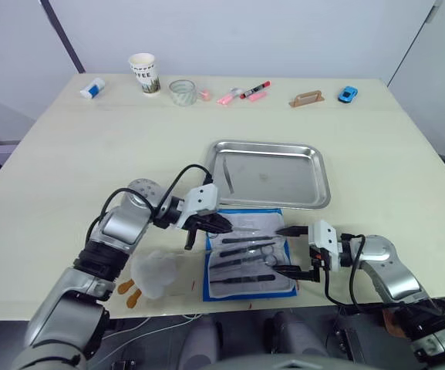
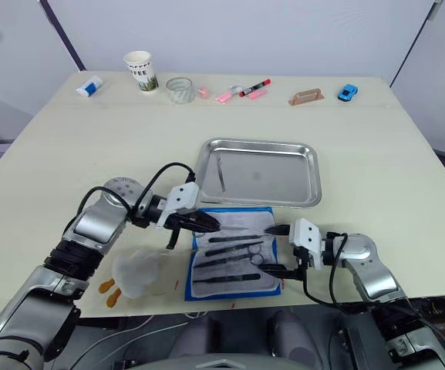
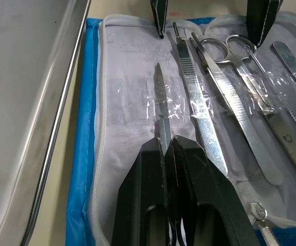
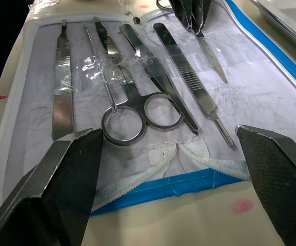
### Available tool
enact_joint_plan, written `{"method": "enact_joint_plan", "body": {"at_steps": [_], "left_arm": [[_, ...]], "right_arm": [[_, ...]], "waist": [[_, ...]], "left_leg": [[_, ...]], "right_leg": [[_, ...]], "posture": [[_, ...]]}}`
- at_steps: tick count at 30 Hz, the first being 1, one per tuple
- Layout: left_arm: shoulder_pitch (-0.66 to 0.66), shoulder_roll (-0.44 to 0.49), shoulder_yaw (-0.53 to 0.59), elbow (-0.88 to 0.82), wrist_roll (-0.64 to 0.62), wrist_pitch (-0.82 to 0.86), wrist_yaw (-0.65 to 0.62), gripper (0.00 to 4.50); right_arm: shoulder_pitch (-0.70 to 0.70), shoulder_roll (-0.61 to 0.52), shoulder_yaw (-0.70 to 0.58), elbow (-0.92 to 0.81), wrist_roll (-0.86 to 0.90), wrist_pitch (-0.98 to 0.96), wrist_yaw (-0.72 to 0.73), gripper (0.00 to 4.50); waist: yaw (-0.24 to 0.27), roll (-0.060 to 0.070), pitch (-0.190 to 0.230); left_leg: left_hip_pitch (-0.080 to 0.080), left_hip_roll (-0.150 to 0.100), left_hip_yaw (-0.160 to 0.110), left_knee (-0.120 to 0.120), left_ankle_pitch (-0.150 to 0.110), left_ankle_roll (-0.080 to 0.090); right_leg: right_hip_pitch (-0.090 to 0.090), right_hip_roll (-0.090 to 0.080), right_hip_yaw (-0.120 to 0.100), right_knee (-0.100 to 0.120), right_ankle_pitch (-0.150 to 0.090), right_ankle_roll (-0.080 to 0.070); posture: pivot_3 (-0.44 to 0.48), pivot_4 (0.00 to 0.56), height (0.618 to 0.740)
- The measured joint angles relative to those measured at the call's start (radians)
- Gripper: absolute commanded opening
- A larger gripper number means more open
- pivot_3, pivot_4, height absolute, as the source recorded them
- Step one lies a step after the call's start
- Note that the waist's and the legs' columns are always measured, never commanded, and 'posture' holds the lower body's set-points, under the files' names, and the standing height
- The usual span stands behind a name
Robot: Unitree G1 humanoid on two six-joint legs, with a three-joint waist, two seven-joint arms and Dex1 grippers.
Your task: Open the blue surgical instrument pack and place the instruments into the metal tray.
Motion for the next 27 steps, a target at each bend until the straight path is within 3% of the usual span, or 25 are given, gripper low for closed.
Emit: {"method": "enact_joint_plan", "body": {"at_steps": [13,27], "left_arm": [[0.000,0.068,-0.002,-0.076,-0.011,0.083,-0.021,0.06],[0.023,0.201,0.124,-0.076,-0.137,0.066,-0.128,0.06]], "right_arm": [[-0.008,0.001,0.016,0.000,0.000,0.000,-0.008,4.50],[-0.012,0.003,0.025,0.000,0.000,0.000,-0.014,4.50]], "waist": [[-0.002,0.000,0.000],[-0.002,0.000,0.001]], "left_leg": [[0.005,0.000,0.001,-0.005,0.000,0.000],[0.006,0.006,0.003,-0.006,0.000,0.000]], "right_leg": [[0.000,0.001,0.006,0.000,-0.001,-0.002],[-0.001,0.001,0.005,0.000,-0.001,-0.005]], "posture": [[0.000,0.150,0.740],[0.000,0.150,0.740]]}}
